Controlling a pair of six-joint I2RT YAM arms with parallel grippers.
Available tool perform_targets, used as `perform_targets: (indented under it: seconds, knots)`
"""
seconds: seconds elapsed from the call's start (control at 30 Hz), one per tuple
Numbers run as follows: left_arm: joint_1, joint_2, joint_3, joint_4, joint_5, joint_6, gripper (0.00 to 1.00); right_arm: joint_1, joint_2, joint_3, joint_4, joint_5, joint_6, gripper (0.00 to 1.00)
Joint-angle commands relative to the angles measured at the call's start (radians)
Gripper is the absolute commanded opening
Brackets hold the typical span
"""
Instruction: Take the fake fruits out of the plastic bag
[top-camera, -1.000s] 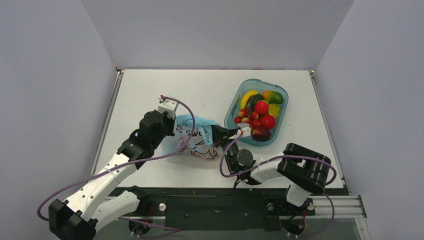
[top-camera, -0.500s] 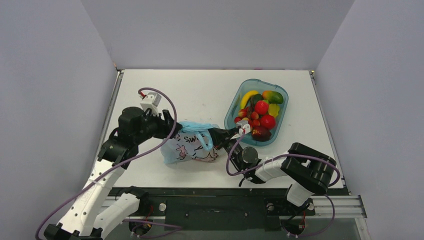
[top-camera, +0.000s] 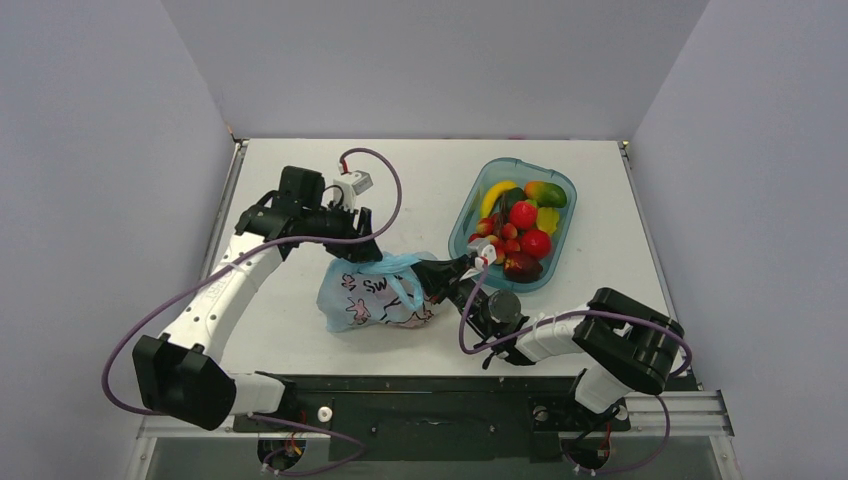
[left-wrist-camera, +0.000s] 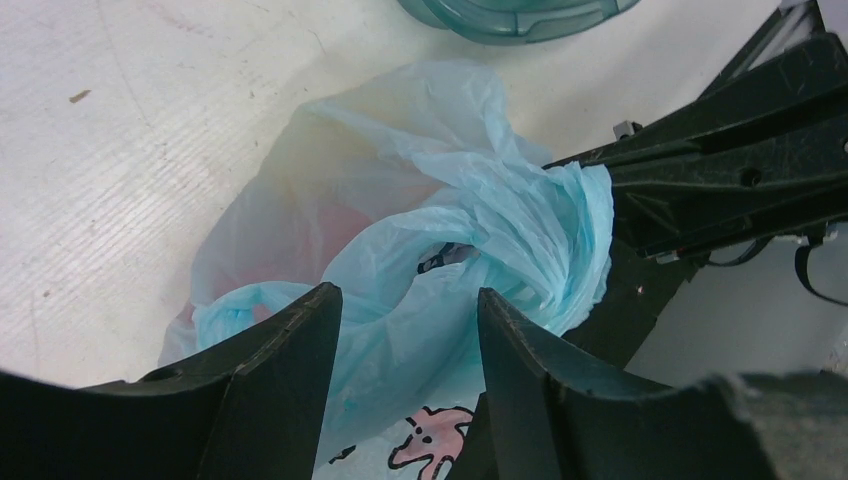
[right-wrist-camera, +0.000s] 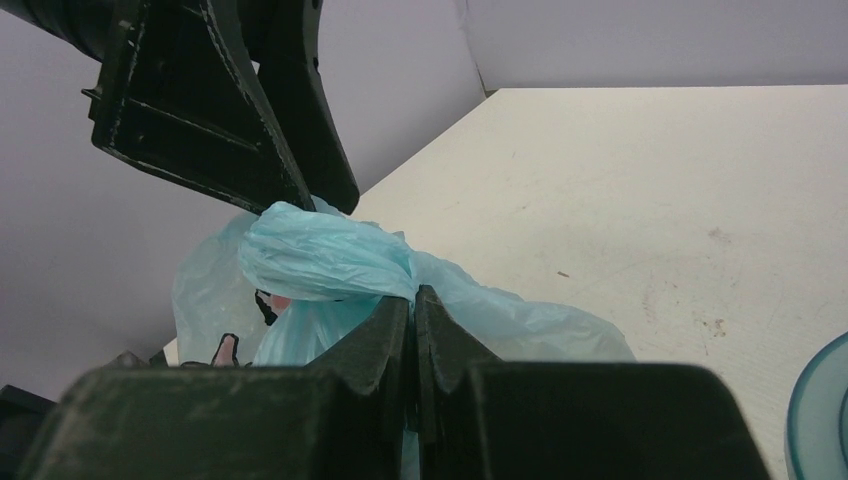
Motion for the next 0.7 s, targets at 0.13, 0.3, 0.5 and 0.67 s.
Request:
perform_targets:
  seconds: [0.13, 0.3, 0.5, 0.67]
  knots:
    - [0.021, -0.005, -0.038, -0.019, 0.228, 0.119, 0.49, -0.03, -0.001, -0.005, 0.066, -0.086, 0.024, 0.0]
    - [0.017, -0.004, -0.079, 0.022, 0.167, 0.086, 0.41, -0.039, 0.019, -0.001, 0.084, -0.114, 0.03, 0.0]
    - [0.01, -0.041, -0.099, 0.076, 0.083, 0.056, 0.18, -0.045, 0.003, -0.002, 0.054, -0.102, 0.013, 0.0]
    - [0.01, -0.243, -0.2, 0.264, -0.335, -0.243, 0.0, -0.045, -0.044, -0.001, -0.009, 0.062, 0.058, 0.0]
